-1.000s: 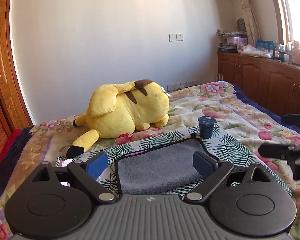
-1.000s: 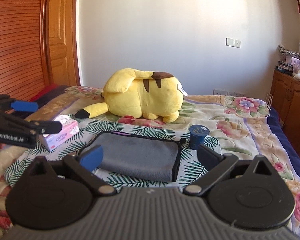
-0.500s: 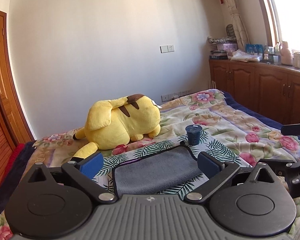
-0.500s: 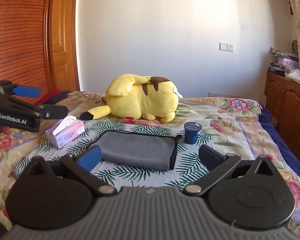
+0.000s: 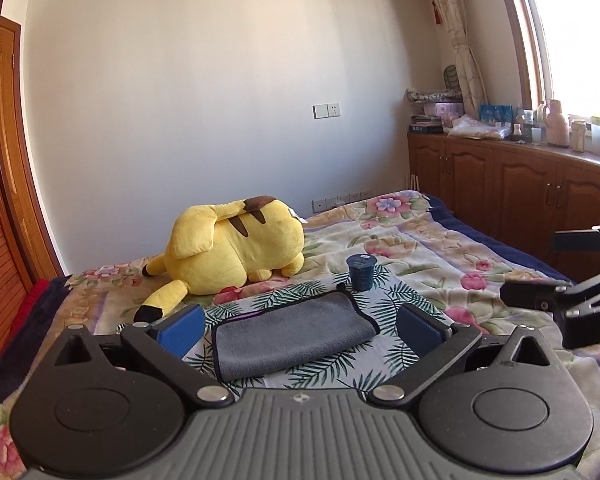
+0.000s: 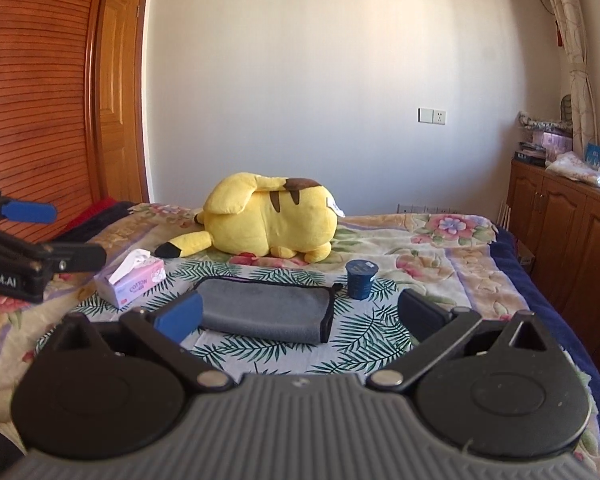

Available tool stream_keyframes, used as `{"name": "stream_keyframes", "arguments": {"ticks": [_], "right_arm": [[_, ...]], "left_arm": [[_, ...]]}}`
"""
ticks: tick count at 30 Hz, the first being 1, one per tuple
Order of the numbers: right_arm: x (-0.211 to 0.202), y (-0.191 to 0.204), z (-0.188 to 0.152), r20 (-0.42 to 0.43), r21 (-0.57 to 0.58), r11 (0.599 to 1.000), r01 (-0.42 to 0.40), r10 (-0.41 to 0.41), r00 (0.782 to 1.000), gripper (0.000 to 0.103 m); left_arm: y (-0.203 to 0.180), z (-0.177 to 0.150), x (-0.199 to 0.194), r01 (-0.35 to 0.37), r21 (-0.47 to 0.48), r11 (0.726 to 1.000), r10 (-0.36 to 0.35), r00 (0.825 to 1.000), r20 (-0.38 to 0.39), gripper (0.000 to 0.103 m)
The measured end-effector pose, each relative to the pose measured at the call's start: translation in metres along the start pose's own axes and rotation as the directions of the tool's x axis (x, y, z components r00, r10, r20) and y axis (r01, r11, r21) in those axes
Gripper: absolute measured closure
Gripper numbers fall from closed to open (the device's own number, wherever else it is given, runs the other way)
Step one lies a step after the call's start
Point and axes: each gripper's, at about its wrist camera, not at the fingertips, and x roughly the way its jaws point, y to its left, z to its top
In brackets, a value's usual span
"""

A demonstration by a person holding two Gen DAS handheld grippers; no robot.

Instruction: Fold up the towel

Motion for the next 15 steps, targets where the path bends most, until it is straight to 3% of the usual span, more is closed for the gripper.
{"name": "stream_keyframes", "arguments": {"ticks": [15], "right_arm": [[-0.023,0.011,-0.009,0.03,-0.015,1.0,0.006,-0.006,1.0,0.0]], "left_arm": [[-0.005,-0.031,-0.031,-0.033,-0.05,0.998,0.034,0.999,0.02,0.016]]}}
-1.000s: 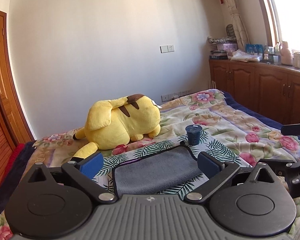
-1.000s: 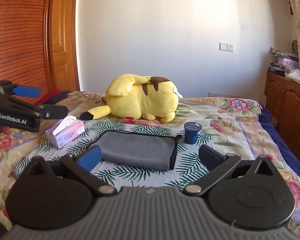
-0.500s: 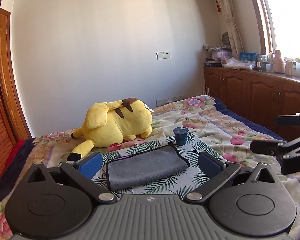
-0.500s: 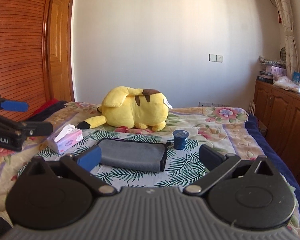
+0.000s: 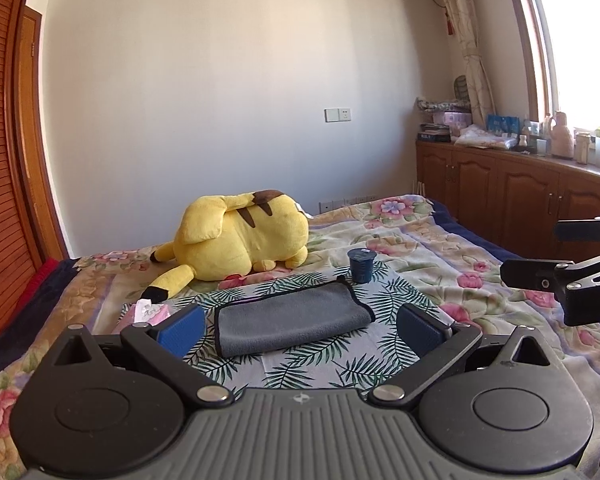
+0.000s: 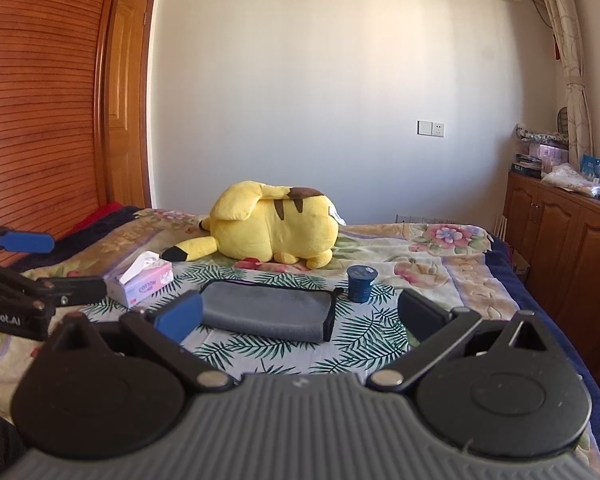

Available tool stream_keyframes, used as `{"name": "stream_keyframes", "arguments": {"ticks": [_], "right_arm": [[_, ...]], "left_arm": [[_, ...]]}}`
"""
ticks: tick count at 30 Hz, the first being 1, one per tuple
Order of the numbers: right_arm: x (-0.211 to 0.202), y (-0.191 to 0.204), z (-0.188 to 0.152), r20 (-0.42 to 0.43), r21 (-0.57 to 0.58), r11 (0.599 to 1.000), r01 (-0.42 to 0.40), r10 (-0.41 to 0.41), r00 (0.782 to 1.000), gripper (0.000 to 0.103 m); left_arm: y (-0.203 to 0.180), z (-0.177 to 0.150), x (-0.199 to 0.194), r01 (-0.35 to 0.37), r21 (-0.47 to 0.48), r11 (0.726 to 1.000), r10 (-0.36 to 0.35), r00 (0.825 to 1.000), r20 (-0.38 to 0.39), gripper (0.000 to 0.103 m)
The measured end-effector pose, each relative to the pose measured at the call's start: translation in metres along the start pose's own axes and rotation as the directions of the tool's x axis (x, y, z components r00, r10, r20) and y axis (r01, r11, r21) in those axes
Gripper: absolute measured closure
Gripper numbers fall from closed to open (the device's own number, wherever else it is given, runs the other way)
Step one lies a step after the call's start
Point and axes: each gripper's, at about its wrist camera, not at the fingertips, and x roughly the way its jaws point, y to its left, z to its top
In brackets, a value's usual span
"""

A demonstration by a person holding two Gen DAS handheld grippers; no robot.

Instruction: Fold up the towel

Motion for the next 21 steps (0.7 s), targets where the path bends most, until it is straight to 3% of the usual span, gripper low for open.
{"name": "stream_keyframes", "arguments": {"ticks": [21], "right_arm": [[-0.013,0.005,-0.049,-0.02,0.09,0.996,-0.002,0.004,1.0,0.0]], "left_arm": [[-0.008,-0.049,-0.017,-0.065,-0.01,0.998,0.065,0.998,-0.006,0.016]]}}
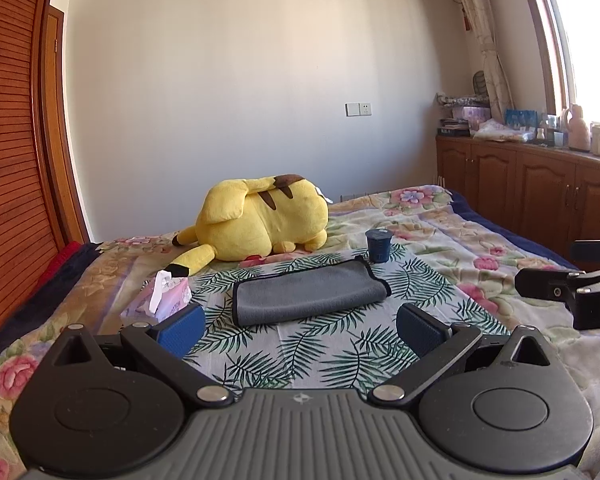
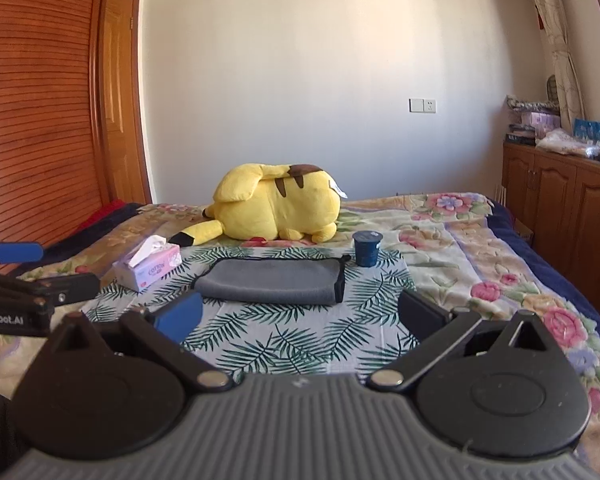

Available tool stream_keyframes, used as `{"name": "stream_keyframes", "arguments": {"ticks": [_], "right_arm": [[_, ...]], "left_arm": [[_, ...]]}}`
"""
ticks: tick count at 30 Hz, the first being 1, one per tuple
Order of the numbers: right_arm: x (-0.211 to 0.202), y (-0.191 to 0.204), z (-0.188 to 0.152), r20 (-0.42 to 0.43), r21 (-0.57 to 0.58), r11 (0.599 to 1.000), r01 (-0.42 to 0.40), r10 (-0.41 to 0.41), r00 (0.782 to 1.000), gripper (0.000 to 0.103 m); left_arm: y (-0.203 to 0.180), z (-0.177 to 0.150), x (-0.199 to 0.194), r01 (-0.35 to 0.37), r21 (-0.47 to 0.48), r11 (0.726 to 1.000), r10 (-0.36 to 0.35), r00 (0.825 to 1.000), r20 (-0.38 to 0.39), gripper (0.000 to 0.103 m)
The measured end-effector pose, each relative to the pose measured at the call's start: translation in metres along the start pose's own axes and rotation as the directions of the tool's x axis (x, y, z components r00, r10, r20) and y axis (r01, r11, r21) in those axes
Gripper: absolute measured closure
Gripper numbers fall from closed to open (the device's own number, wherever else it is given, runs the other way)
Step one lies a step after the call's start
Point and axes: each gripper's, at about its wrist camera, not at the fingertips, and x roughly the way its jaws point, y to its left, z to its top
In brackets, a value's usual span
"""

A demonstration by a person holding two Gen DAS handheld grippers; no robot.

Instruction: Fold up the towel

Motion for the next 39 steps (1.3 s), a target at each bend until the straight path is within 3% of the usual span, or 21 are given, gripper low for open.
{"name": "stream_keyframes", "arguments": {"ticks": [28,39], "right_arm": [[-0.012,-0.023,-0.031,-0.011,0.025,0.999,0.031,-0.031,0.999,0.0],[-0.02,-0.021,-0.027,0.057,0.021,0.999,0.039,-0.04,0.998,0.0]], "left_arm": [[0.004,-0.035,-0.004,-0.012,-0.047,0.999,0.009,0.998,-0.058,0.016],[0.006,-0.028,-0.013,-0.015,-0.056,0.998,0.016,1.0,0.014,0.016]]}}
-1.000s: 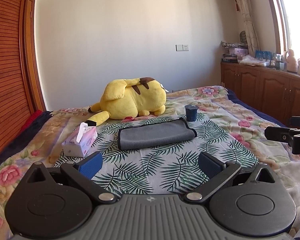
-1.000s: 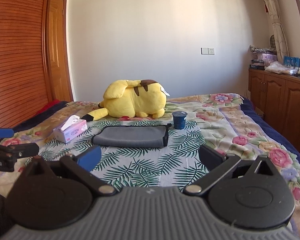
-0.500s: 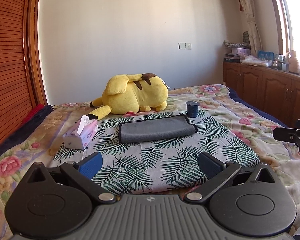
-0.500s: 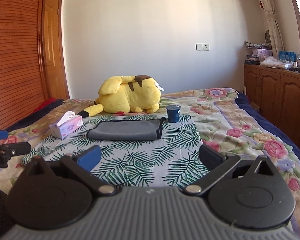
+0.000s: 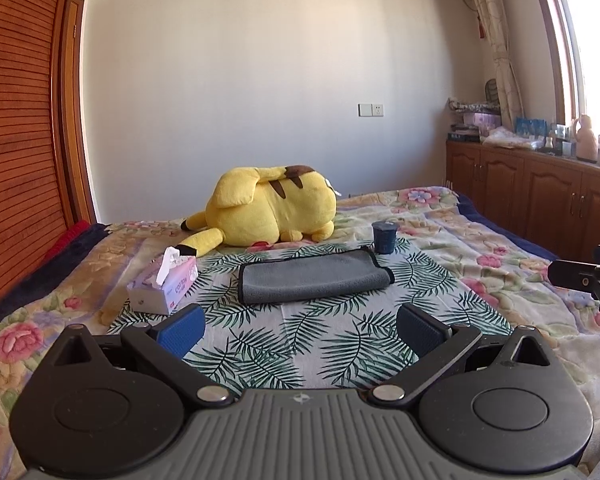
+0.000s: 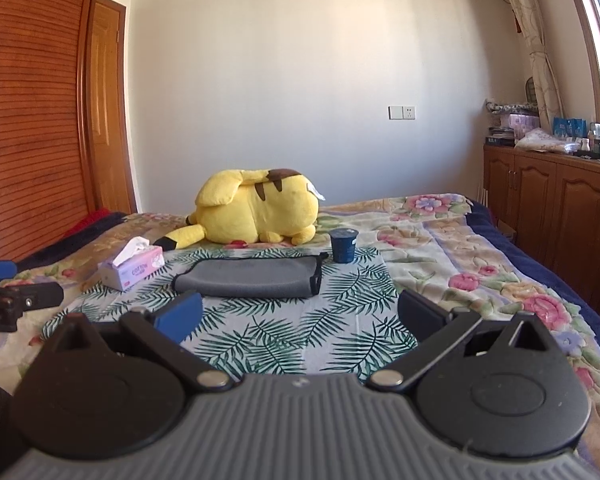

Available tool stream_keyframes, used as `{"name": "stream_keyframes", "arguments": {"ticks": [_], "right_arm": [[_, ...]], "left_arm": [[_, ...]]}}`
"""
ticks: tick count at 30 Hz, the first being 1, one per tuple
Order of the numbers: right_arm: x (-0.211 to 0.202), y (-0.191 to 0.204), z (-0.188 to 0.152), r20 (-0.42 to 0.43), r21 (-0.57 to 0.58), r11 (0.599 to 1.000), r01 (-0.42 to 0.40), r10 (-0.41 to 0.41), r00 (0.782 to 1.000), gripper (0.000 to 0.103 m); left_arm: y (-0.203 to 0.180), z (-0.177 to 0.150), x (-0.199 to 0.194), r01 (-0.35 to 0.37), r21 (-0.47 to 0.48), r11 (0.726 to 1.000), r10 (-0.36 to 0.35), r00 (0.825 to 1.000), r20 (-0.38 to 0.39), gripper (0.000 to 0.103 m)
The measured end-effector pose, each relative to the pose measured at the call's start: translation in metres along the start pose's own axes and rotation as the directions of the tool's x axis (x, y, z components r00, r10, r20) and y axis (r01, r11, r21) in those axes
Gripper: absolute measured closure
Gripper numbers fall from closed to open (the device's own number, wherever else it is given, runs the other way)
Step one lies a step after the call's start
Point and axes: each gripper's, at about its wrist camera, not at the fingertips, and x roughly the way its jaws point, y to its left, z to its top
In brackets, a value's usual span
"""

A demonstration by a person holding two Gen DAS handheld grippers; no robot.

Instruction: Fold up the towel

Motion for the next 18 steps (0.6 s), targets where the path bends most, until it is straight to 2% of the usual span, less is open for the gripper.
{"name": "stream_keyframes", "arguments": {"ticks": [9,18], "right_arm": [[-0.0057,-0.0024,0.0016,0.054,0.004,1.0,0.019,-0.019,0.998,0.0],[-0.0054,-0.0019,-0.0001,0.055,0.001,1.0,0.023,-0.023,0.998,0.0]], "left_arm": [[-0.0011,0.001,-0.0022,0.004,-0.002,1.0,-0.004,1.0,0.019,0.016],[-0.0021,0.0006,-0.0023,0.004,0.002,1.0,-0.004,1.0,0.018,0.016]]}}
